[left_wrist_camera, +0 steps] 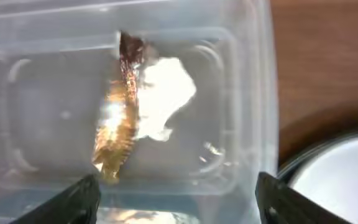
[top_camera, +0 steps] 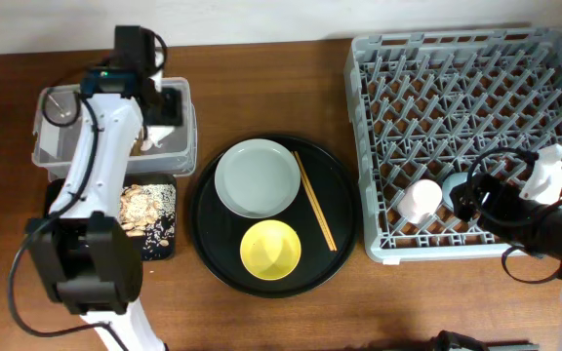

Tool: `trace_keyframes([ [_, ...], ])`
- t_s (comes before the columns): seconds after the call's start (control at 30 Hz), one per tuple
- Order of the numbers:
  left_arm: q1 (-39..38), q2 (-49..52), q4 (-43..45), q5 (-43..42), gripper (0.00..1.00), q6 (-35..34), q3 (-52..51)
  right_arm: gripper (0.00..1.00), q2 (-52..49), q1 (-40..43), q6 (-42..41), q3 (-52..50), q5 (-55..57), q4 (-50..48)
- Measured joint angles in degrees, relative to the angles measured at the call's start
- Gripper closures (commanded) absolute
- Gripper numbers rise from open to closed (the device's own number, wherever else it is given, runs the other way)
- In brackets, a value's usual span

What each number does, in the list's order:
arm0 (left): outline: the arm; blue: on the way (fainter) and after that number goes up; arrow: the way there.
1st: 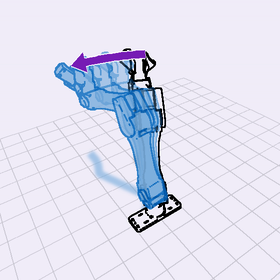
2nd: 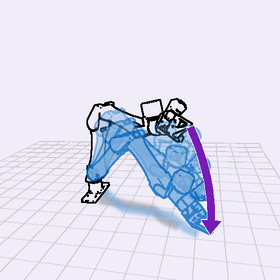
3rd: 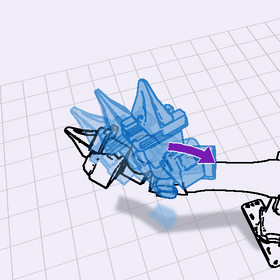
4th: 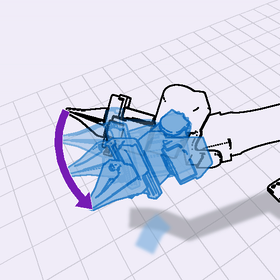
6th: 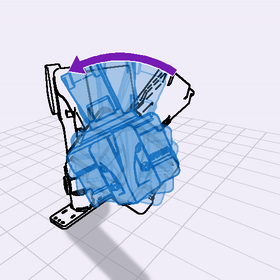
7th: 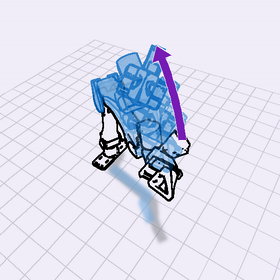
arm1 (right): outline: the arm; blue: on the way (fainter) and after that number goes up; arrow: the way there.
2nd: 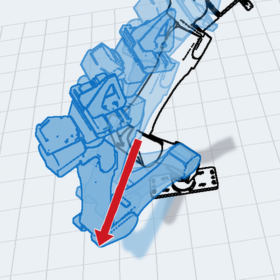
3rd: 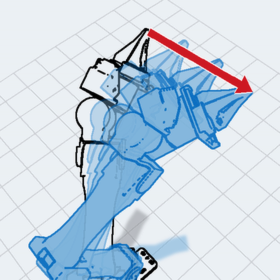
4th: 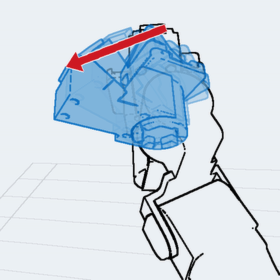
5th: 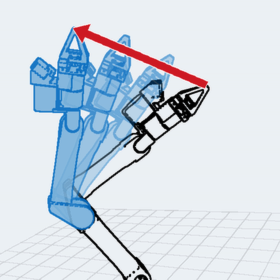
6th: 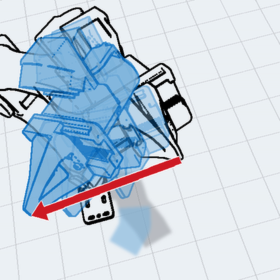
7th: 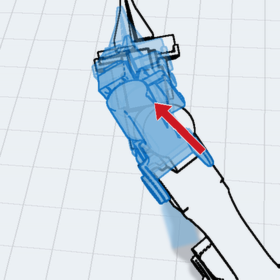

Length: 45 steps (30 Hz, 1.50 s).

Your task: Sort waste into correct bins and load items into the dishwasher rack

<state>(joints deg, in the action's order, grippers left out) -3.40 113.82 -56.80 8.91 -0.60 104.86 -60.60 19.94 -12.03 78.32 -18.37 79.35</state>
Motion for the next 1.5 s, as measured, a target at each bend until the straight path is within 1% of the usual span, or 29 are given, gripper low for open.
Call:
trace_keyframes([
  [0.07, -2.8, -1.7, -5.8, -5.2, 0.31, 0.3, 1.0, 0.01, 0.0, 0.0, 0.0, 0.0, 0.0, 0.0],
  [0.13, -8.3, -5.6, -10.4, -7.8, 0.41, 0.6, 1.7, 0.02, 0.0, 0.0, 0.0, 0.0, 0.0, 0.5],
  [0.17, -11.8, -7.4, -13.3, -8.8, 0.42, 0.1, 2.0, 0.02, 0.0, 0.0, 0.0, 0.0, 0.1, 1.2],
  [0.2, -13.4, -8.3, -15.3, -9.0, 0.42, -0.7, 2.2, 0.01, 0.0, 0.0, 0.0, 0.0, 0.0, 1.3],
  [0.23, -15.8, -10.4, -19.1, -9.2, 0.40, -1.2, 2.2, 0.02, 0.0, 0.0, 0.0, 0.0, 0.1, 1.3],
  [0.27, -17.2, -12.4, -19.6, -9.5, 0.01, -1.6, 2.2, 0.01, 0.0, 0.0, 0.0, 0.0, 0.1, 1.5],
  [0.3, -18.4, -15.3, -20.7, -8.5, 0.00, -2.7, 2.1, 0.02, 0.0, 0.0, 0.0, 0.0, 0.1, 1.4],
  [0.33, -20.4, -23.1, -22.6, -5.0, 0.01, -5.6, 2.2, 0.02, -0.1, 0.0, 0.0, 0.0, 0.1, 1.4],
  [0.43, -21.4, -41.1, -25.2, -0.9, 0.00, -9.1, 3.1, 0.01, -0.1, 0.0, 0.0, 0.0, 0.3, 1.5],
  [0.5, -21.4, -46.1, -27.0, -0.3, 0.01, -9.6, 3.3, 0.02, -0.1, 0.0, 0.0, 0.0, 0.3, 1.4],
  [0.57, -21.5, -50.4, -31.7, 1.7, 0.01, -9.7, 2.3, 0.01, -0.1, 0.0, 0.0, 0.0, 0.3, 1.5],
  [0.6, -21.4, -53.7, -28.8, 3.7, 0.01, -9.7, 0.2, 0.01, -0.1, 0.0, 0.0, 0.0, 0.3, 1.5],
  [0.67, -20.1, -61.7, -11.5, 5.1, 0.01, -8.6, -14.4, 0.01, -0.1, 0.0, 0.0, 0.1, 0.3, 1.4],
  [0.77, -15.5, -73.9, 11.8, 2.2, 0.01, -7.4, -42.9, 0.01, -0.1, 0.0, 0.0, 0.1, 0.3, 1.4],
  [0.83, -10.4, -89.3, 25.7, -3.1, 0.01, -7.1, -64.7, 0.01, -0.2, 0.0, -0.1, 0.1, 0.3, 1.5],
  [0.87, -9.8, -93.6, 30.3, -4.0, 0.01, -7.0, -69.1, 0.02, -0.1, 0.0, -0.1, 0.1, 0.3, 1.3],
  [0.9, -9.6, -99.4, 32.3, -4.5, 0.01, -6.9, -74.6, 0.02, -0.2, 0.0, -0.2, 0.1, 0.3, 1.3],
  [0.93, -9.5, -106.0, 32.4, -4.9, 0.01, -6.9, -80.3, 0.02, -0.1, 0.0, -0.2, 0.1, 0.3, 1.4],
  [0.97, -9.5, -109.7, 33.4, -5.3, 0.01, -6.9, -84.8, 0.01, -0.2, 0.0, -0.2, 0.1, 0.3, 1.4],
  [1.0, -9.5, -111.6, 35.1, -5.6, 0.01, -6.9, -88.1, 0.02, -0.2, 0.0, -0.2, 0.1, 0.3, 1.4],
  [1.07, -9.5, -113.0, 45.7, -8.3, 0.01, -6.9, -98.6, 0.02, -0.2, 0.0, -0.2, 0.1, 0.3, 1.5],
  [1.13, -9.5, -112.9, 51.8, -9.4, 0.00, -6.9, -103.8, 0.02, -0.2, 0.0, -0.2, 0.1, 0.3, 1.4],
  [1.3, -9.5, -112.9, 52.0, -9.8, 0.01, -6.9, -103.8, 0.01, -0.2, 0.0, -0.2, 0.1, 0.3, 1.4],
  [1.33, -9.5, -112.9, 52.0, -9.8, 0.01, -6.9, -103.8, 0.11, -0.2, 0.0, -0.2, 0.1, 0.2, -1.2],
  [1.37, -9.5, -112.9, 52.0, -9.9, 0.01, -6.9, -103.8, 0.14, -0.2, 0.0, -0.2, 0.0, 0.0, -4.2],
  [1.4, -9.5, -113.0, 52.0, -9.9, 0.01, -6.9, -103.8, 0.13, -0.3, -0.6, 0.9, 0.0, -6.1, -5.2],
  [1.43, -9.5, -113.0, 52.0, -10.0, 0.01, -6.9, -103.8, 0.13, -0.3, -2.3, 2.0, 0.0, -10.8, -4.9],
  [1.47, -9.5, -113.0, 52.0, -10.0, 0.01, -6.9, -103.8, 0.13, -0.3, -8.8, 2.3, -0.4, -11.0, -4.9],
  [1.5, -9.5, -113.0, 52.0, -10.1, 0.01, -6.9, -103.8, 0.13, -0.5, -19.0, 2.8, -1.8, -12.6, -5.0],
])
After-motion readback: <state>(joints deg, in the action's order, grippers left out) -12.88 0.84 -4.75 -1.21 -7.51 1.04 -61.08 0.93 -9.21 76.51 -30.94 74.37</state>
